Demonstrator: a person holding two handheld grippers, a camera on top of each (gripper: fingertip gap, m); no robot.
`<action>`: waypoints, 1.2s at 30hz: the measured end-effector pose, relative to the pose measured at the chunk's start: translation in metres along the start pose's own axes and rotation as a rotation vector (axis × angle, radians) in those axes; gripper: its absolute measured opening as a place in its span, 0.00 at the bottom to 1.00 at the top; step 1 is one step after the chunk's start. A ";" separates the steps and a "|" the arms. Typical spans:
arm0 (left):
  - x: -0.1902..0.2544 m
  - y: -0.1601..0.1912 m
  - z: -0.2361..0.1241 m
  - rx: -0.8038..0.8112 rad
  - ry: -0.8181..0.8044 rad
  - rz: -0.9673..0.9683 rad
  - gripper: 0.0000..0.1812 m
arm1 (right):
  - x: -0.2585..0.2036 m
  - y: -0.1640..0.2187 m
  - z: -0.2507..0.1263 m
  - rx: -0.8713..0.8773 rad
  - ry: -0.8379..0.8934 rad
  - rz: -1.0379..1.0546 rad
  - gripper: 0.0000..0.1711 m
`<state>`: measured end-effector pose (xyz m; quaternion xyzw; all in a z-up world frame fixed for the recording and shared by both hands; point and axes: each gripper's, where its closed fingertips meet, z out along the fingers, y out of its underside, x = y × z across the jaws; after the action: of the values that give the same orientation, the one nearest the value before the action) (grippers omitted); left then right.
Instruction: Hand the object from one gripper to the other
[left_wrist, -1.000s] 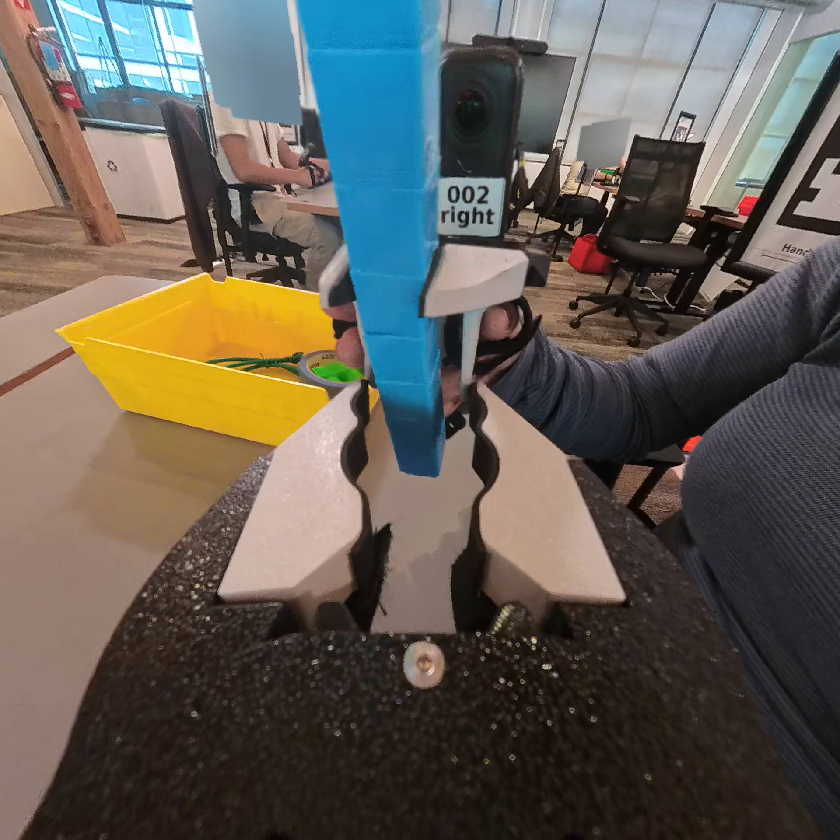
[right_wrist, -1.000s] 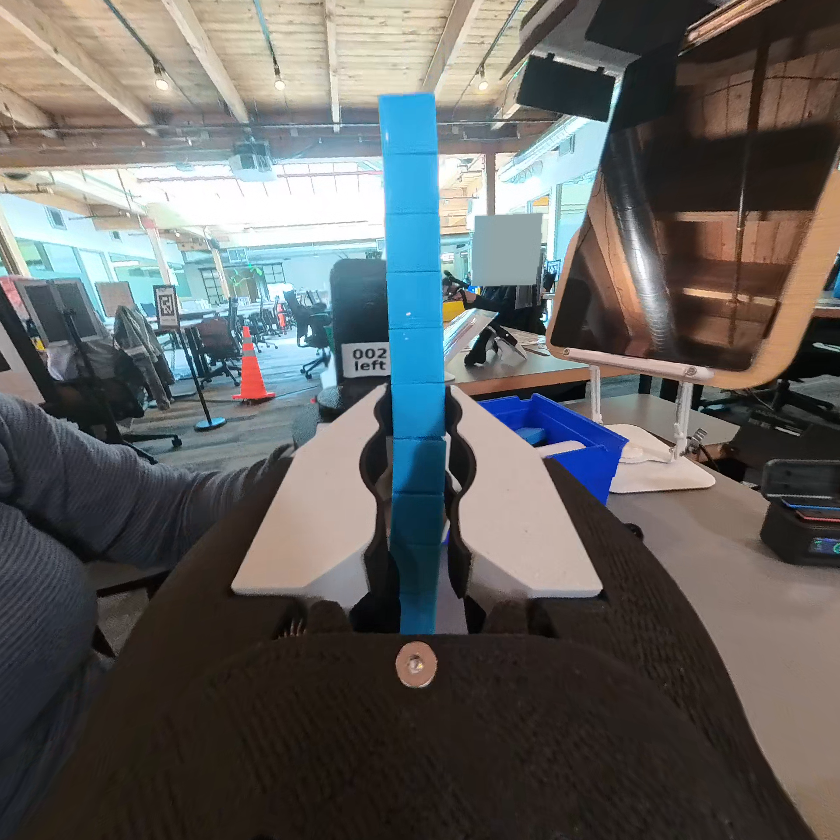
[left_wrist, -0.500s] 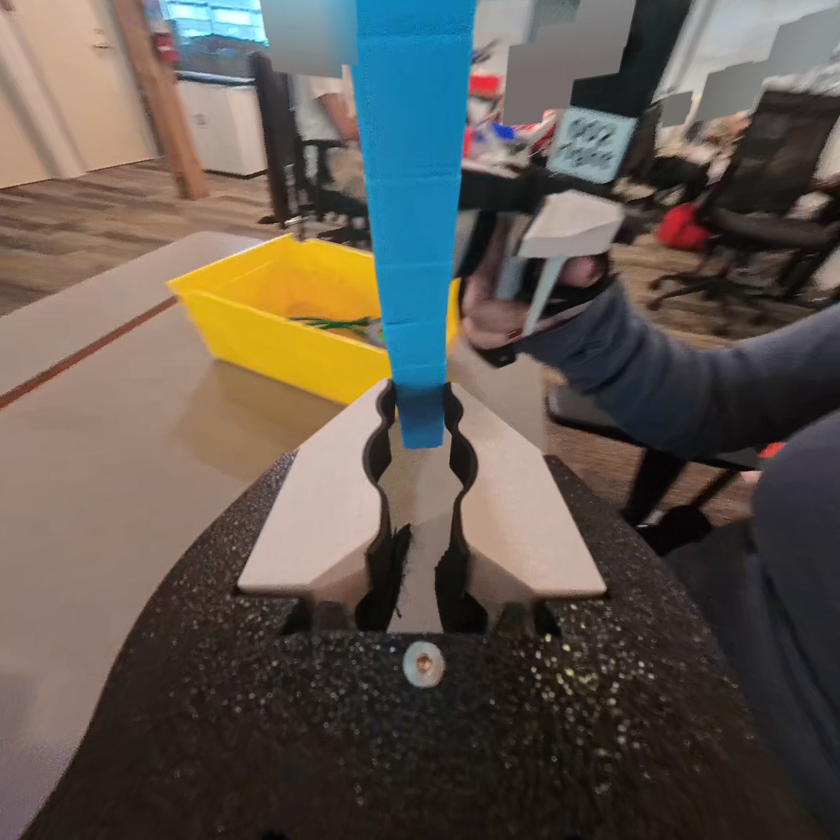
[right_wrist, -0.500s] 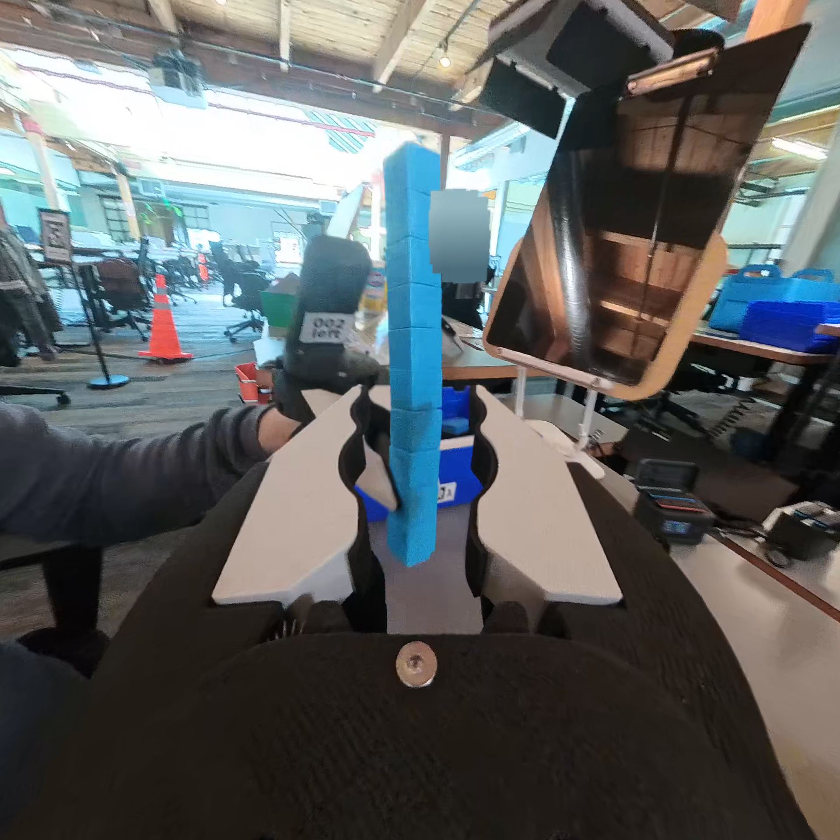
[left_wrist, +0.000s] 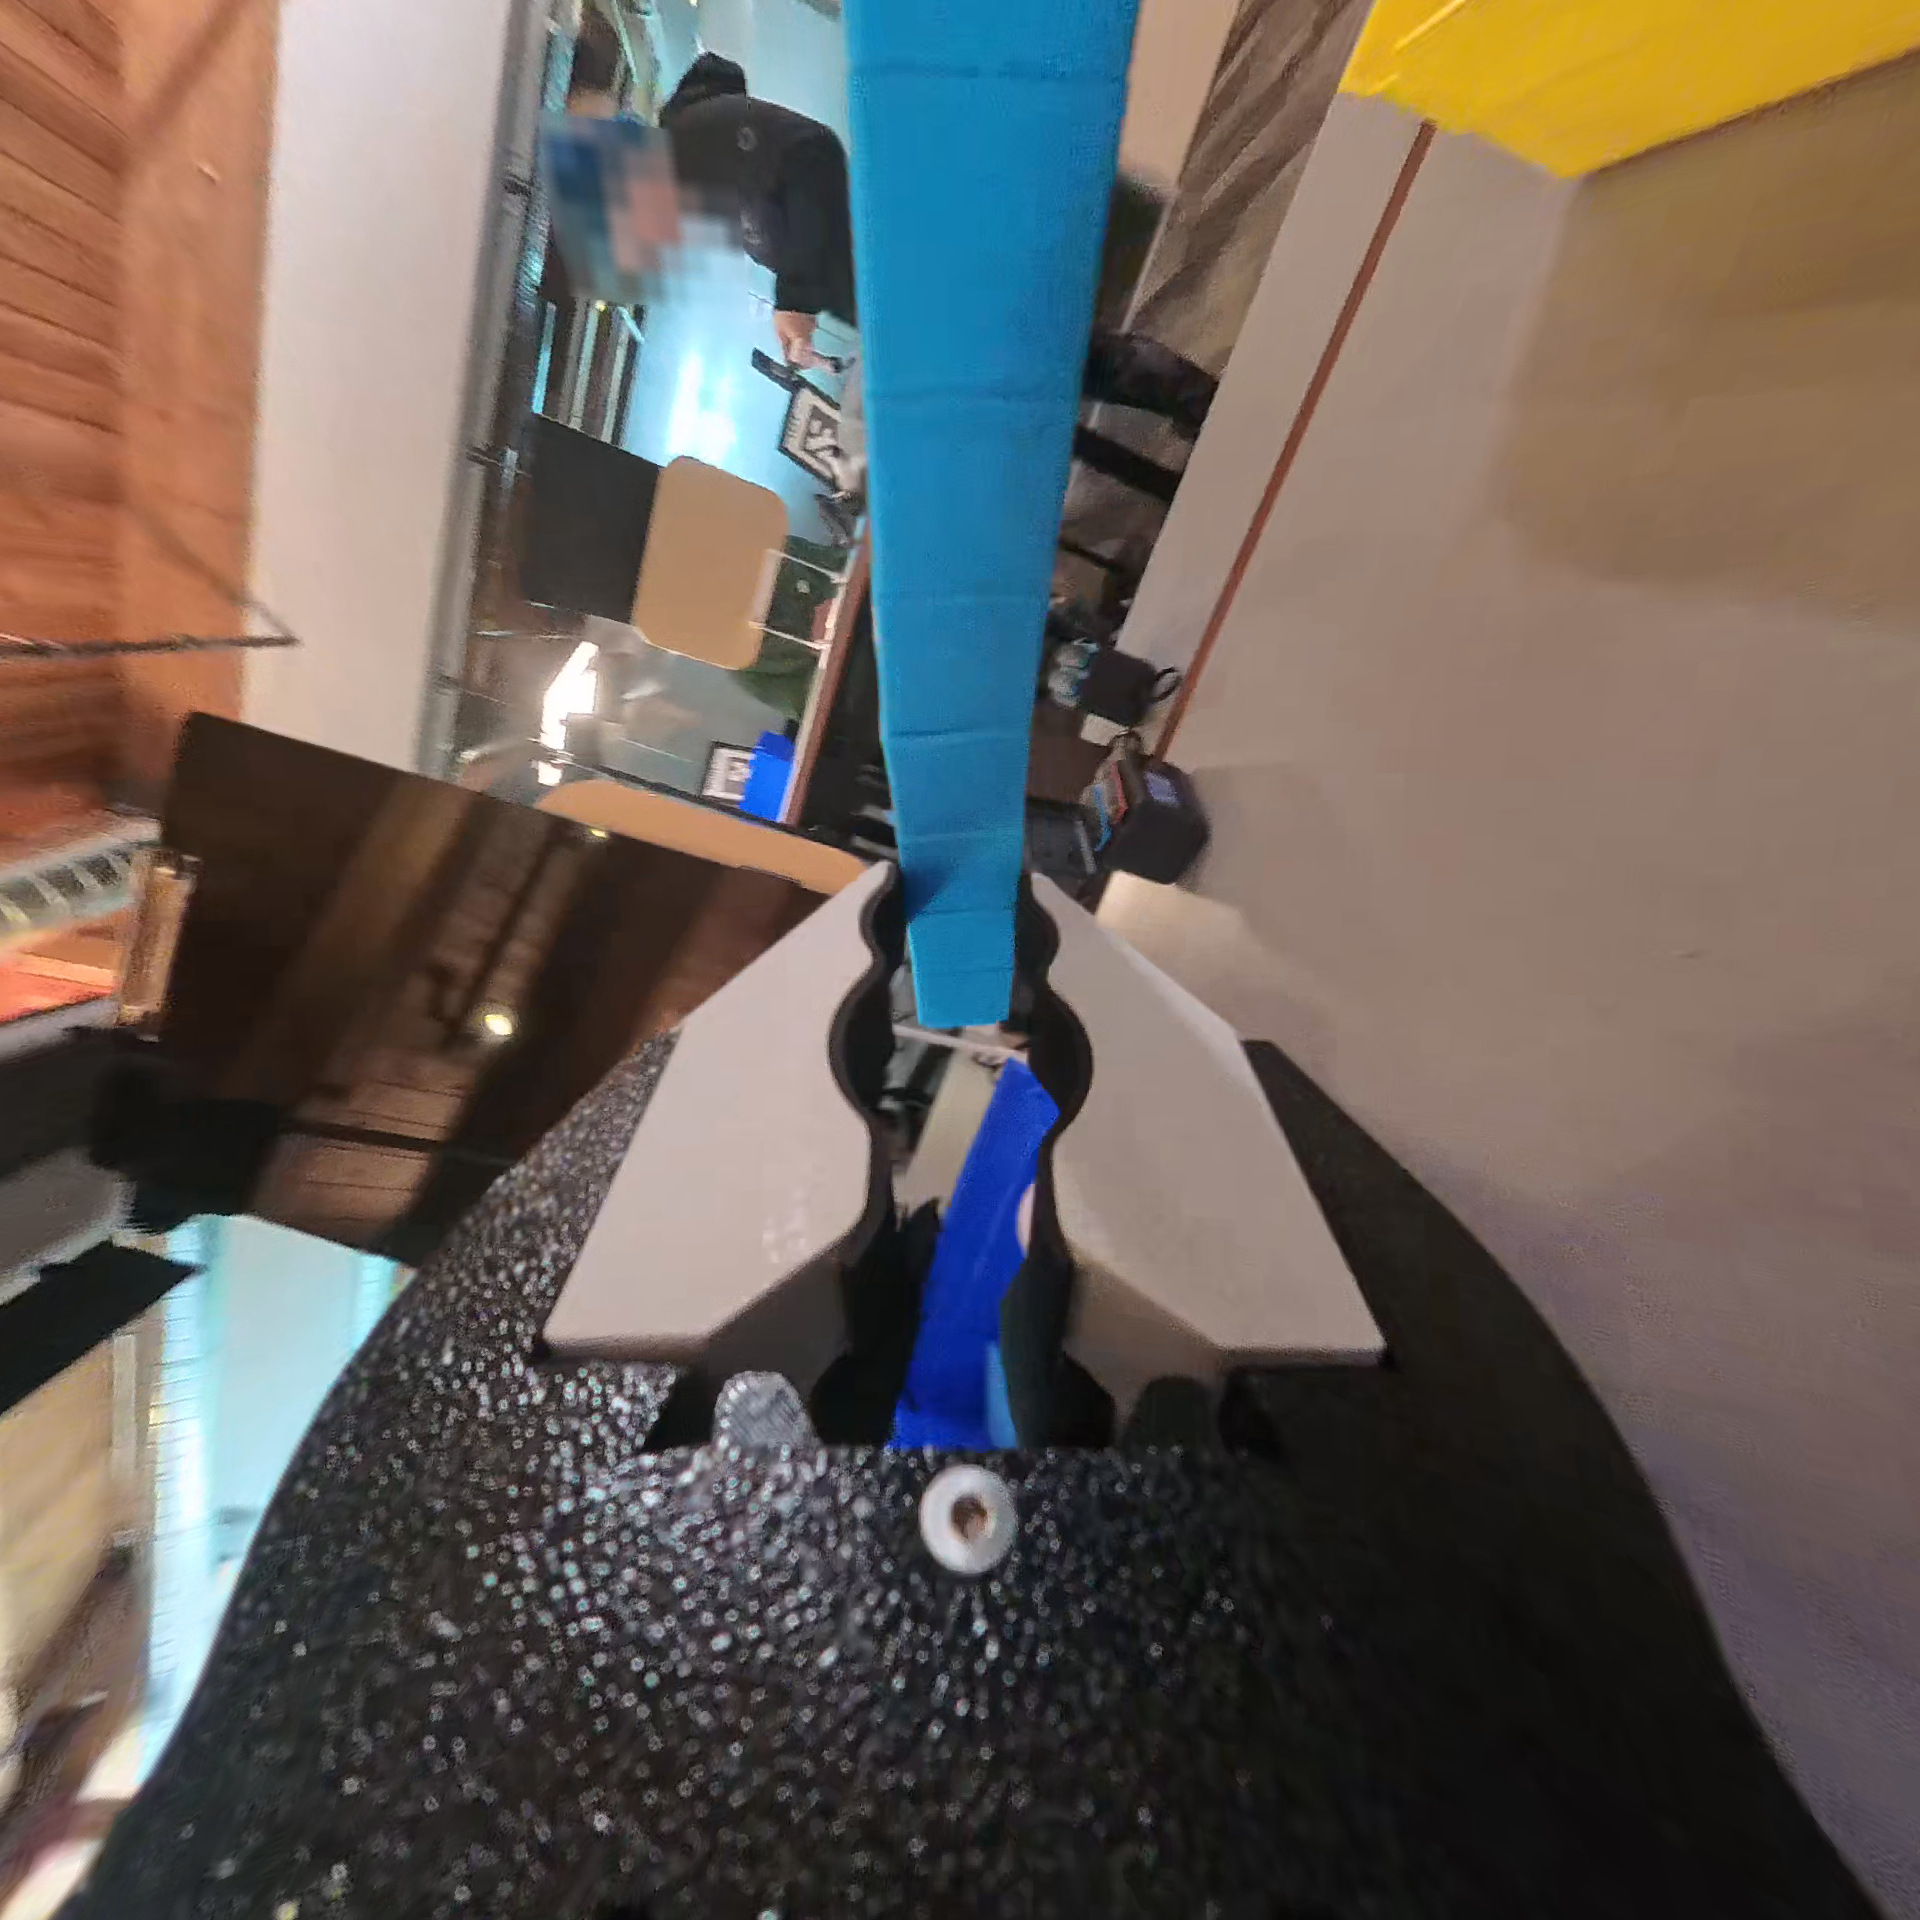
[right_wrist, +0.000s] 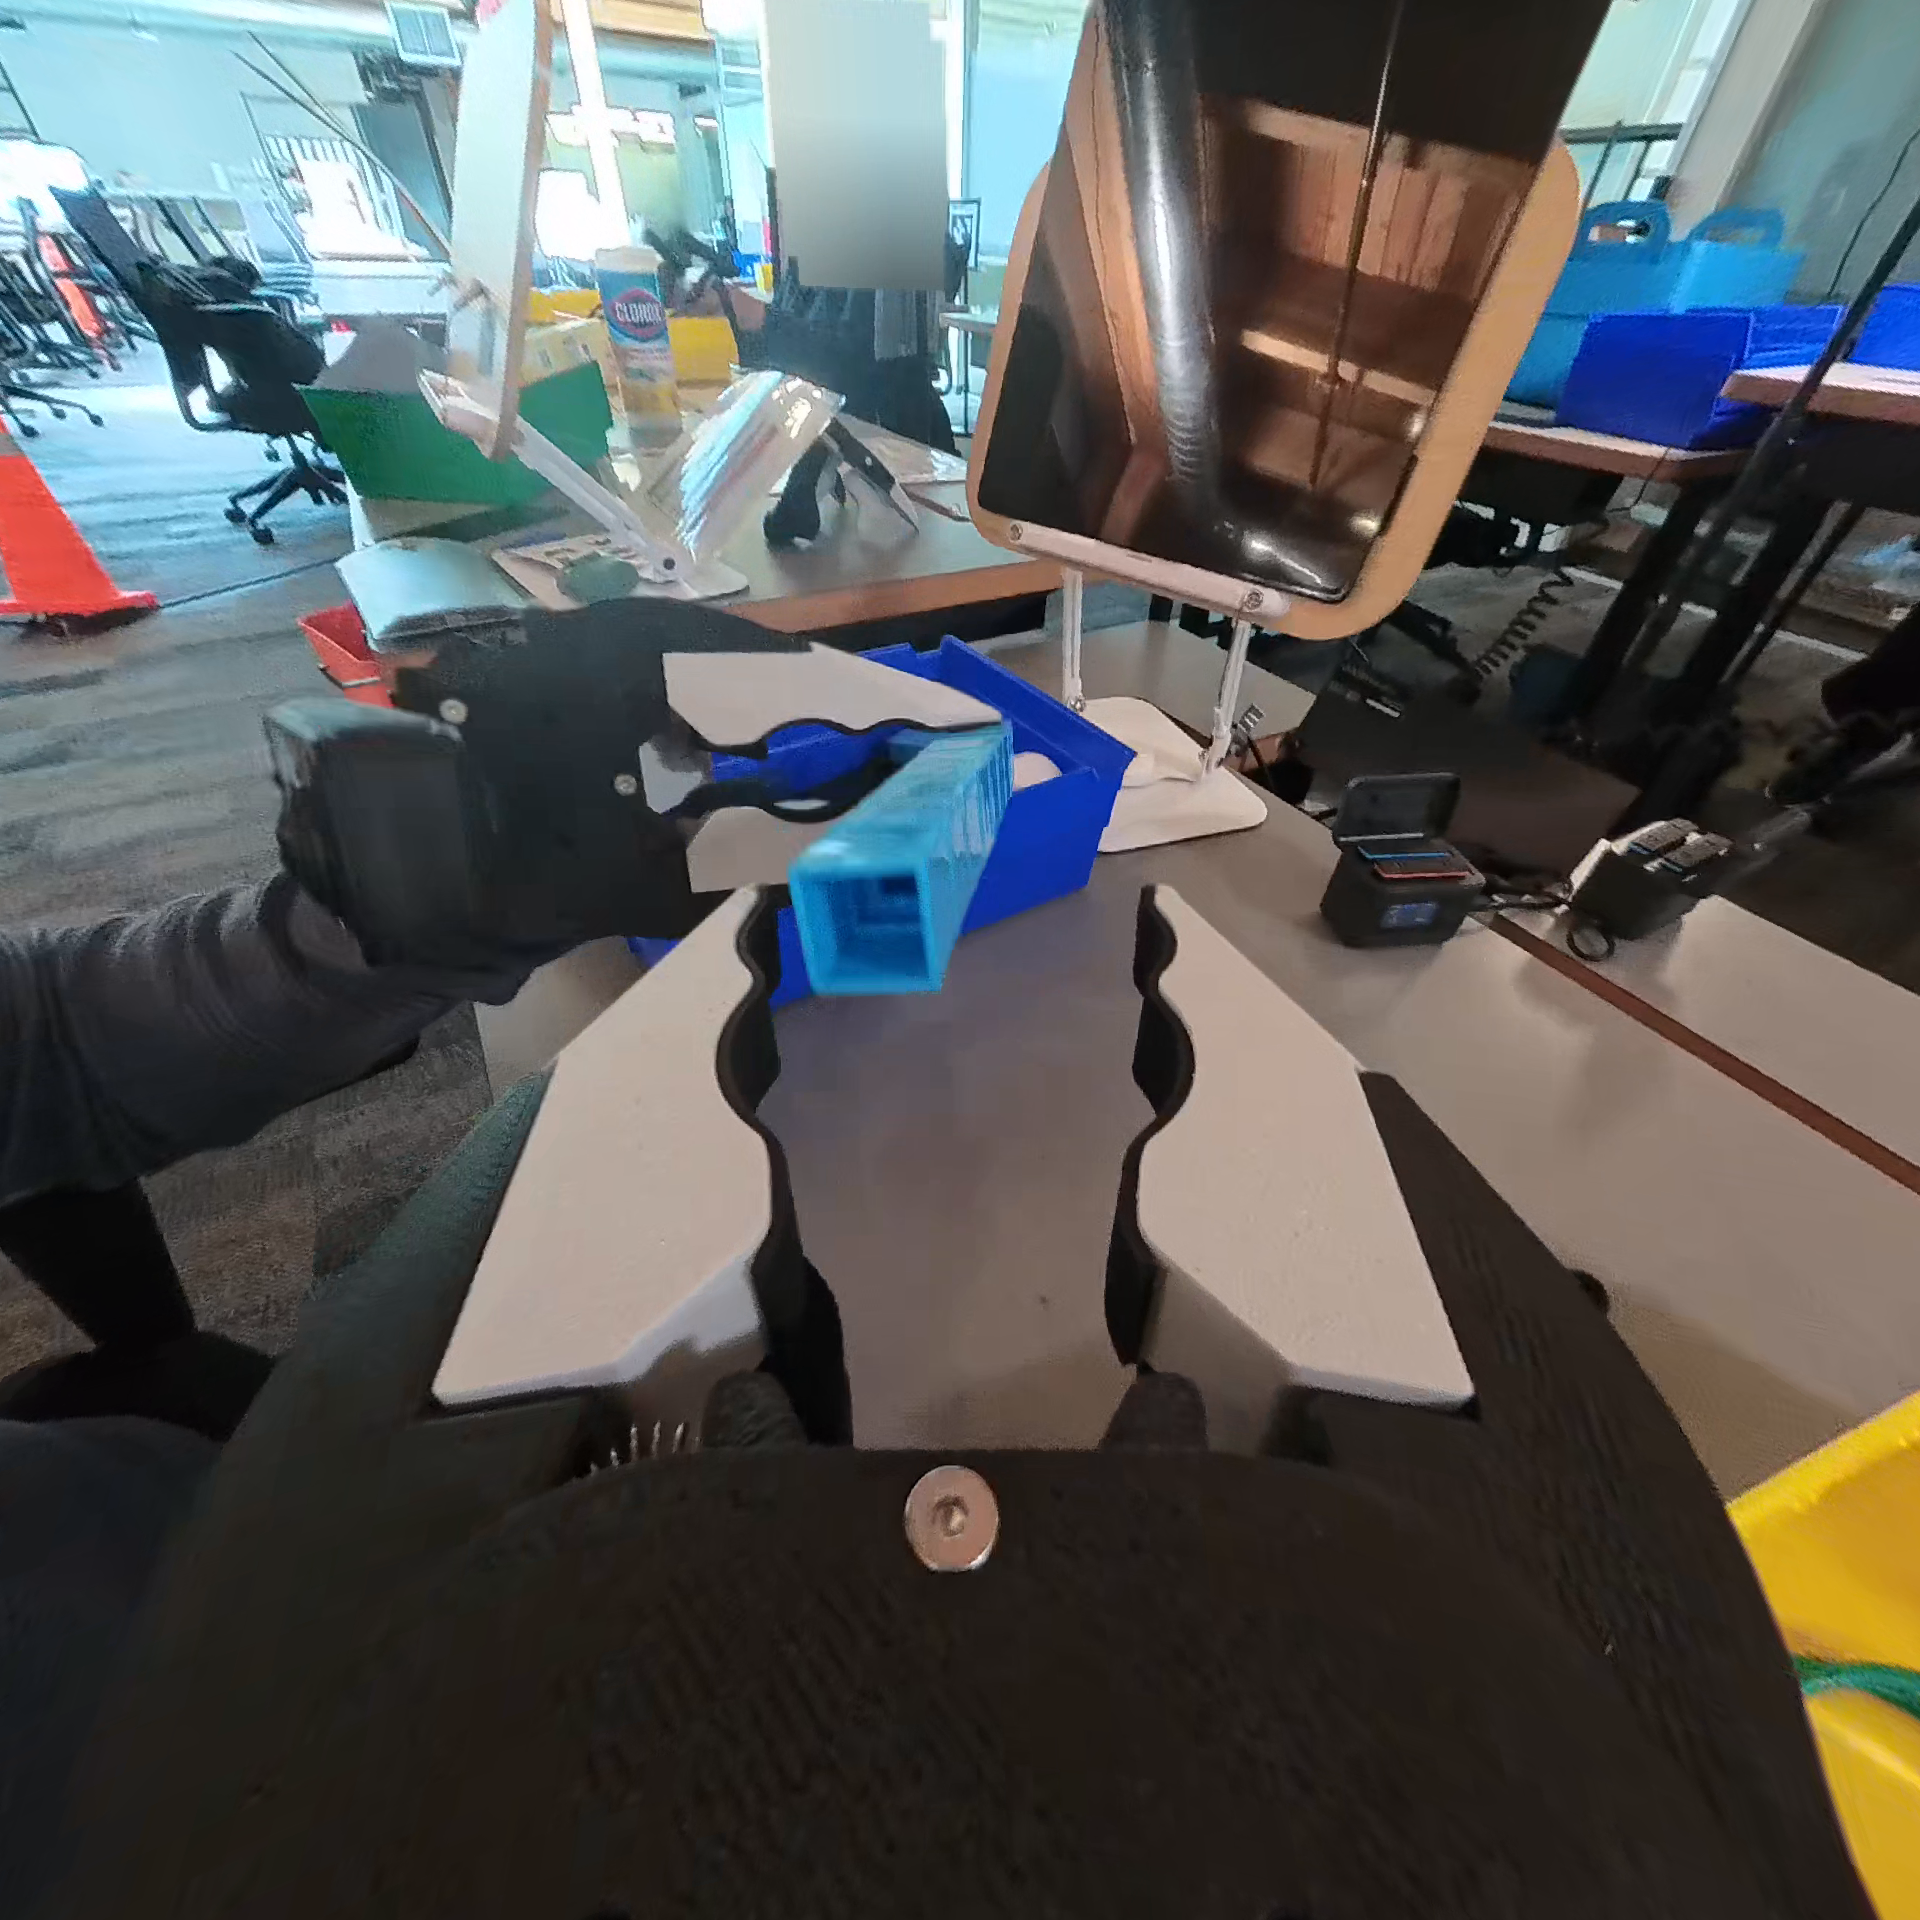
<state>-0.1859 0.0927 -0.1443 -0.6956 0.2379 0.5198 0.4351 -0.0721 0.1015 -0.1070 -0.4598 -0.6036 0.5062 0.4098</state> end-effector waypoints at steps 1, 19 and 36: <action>-0.001 0.000 0.000 -0.012 -0.025 0.038 0.10 | -0.001 0.001 0.000 -0.008 0.000 0.000 0.37; 0.011 -0.017 -0.004 0.153 0.142 -0.119 0.39 | 0.003 -0.002 -0.010 -0.054 0.159 -0.444 0.12; 0.043 -0.070 -0.054 0.514 0.473 -0.152 0.11 | -0.041 0.010 -0.002 -0.046 0.053 -0.870 0.22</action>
<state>-0.0879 0.0873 -0.1549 -0.6804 0.4024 0.2337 0.5662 -0.0586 0.0629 -0.1182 -0.1846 -0.7416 0.2608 0.5898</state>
